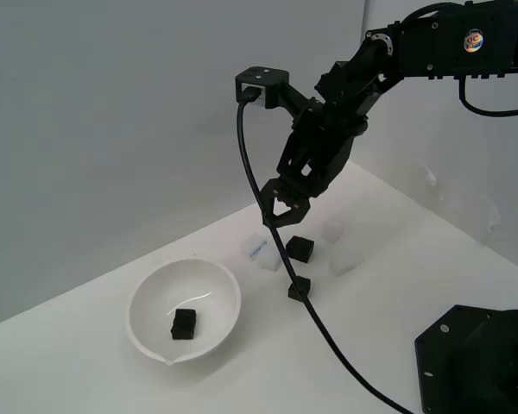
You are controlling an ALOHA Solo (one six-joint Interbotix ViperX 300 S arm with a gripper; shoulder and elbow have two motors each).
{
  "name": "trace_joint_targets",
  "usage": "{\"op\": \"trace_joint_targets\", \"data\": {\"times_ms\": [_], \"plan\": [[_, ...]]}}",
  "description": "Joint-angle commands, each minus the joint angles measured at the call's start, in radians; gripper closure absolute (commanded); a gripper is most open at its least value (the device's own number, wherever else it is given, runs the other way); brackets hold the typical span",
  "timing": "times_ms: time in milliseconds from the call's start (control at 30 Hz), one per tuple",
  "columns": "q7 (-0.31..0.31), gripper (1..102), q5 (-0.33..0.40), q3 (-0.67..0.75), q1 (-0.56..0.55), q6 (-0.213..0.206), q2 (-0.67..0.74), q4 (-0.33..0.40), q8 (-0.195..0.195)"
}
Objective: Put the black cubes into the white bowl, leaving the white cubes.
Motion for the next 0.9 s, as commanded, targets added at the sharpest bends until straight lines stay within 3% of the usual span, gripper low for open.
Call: {"op": "trace_joint_targets", "data": {"times_ms": [0,333,400,533,733,867], "plan": [[0.011,3,0.015,0.038,0.026,0.009,0.032,0.021,0.002],[-0.066,3,0.086,0.012,0.083,0.097,0.008,0.092,0.003],[-0.077,3,0.092,-0.002,0.092,0.1,-0.008,0.097,0.003],[-0.106,3,0.095,-0.029,0.112,0.098,-0.037,0.1,0.054],[-0.123,3,0.094,-0.061,0.124,0.095,-0.069,0.098,0.083],[-0.123,3,0.092,-0.084,0.124,0.06,-0.092,0.098,0.124]]}}
